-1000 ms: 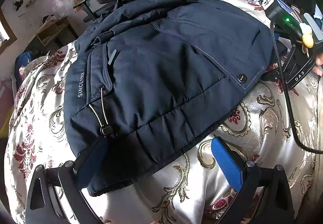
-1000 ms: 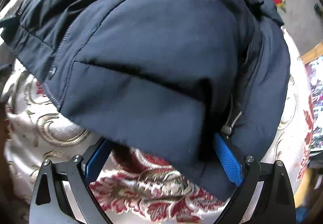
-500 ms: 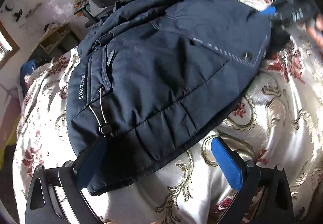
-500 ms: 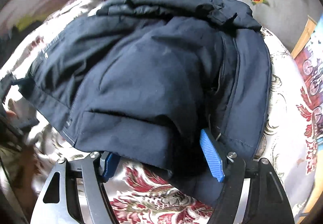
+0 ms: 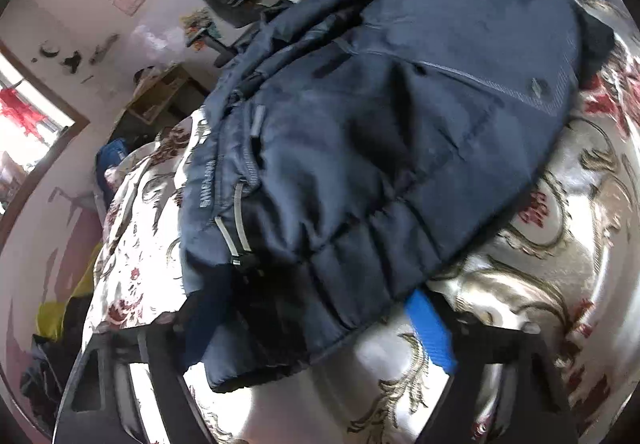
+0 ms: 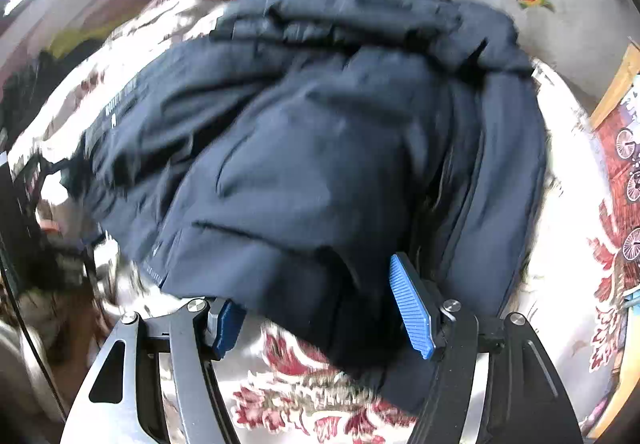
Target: Fold large clothes
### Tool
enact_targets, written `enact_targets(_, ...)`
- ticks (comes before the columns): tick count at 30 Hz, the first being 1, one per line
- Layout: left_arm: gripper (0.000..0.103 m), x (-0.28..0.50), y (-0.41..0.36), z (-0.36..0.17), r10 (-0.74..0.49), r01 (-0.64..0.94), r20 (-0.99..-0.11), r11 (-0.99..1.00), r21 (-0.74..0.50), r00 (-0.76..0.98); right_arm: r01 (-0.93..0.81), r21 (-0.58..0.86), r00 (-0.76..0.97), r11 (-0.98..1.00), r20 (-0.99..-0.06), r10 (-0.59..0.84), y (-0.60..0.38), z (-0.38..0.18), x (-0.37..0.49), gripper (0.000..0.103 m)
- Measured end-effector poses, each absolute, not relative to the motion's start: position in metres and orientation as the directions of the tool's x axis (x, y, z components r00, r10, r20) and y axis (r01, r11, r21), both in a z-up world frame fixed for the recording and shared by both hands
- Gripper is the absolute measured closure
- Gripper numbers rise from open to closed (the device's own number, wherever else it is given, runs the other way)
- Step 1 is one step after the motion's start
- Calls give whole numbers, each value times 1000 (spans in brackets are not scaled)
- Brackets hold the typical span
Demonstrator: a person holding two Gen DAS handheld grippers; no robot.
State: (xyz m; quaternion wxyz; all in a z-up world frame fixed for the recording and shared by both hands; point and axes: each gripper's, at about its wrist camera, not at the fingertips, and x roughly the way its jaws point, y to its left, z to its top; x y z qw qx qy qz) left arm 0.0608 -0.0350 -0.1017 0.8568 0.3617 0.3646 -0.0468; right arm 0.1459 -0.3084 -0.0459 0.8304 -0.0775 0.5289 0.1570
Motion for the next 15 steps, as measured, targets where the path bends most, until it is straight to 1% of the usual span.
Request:
enact_targets(2, 40, 64, -32, -97, 168, 336, -662, 756, 562, 730, -355, 32, 348, 934, -923, 164, -307, -60, 143, 41)
enact_targets(3, 52, 66, -30, -93, 168, 321, -655, 765, 558, 737, -361, 32, 329, 932, -931, 160, -306, -65, 142, 41)
enact_targets(4, 61, 68, -30, -91, 170, 316, -652, 768, 557, 739, -365, 32, 316, 930, -936, 156, -305, -69, 140, 41)
enact_targets(5, 64, 70, -28, -87, 158, 318, -659, 778, 542, 736, -372, 25, 299, 928, -943, 145, -303, -75, 139, 40)
enact_targets(7, 74, 76, -24, -78, 129, 316, -671, 807, 499, 730, -382, 19, 281, 924, -950, 135, -300, -80, 136, 38)
enact_targets(10, 81, 83, -23, -63, 106, 311, -675, 828, 466, 730, -395, 4, 270, 919, -955, 120, -297, -86, 136, 35)
enact_targets(15, 84, 103, -21, -32, 82, 283, -685, 870, 403, 724, -409, -32, 280, 912, -956, 92, -289, -91, 136, 34)
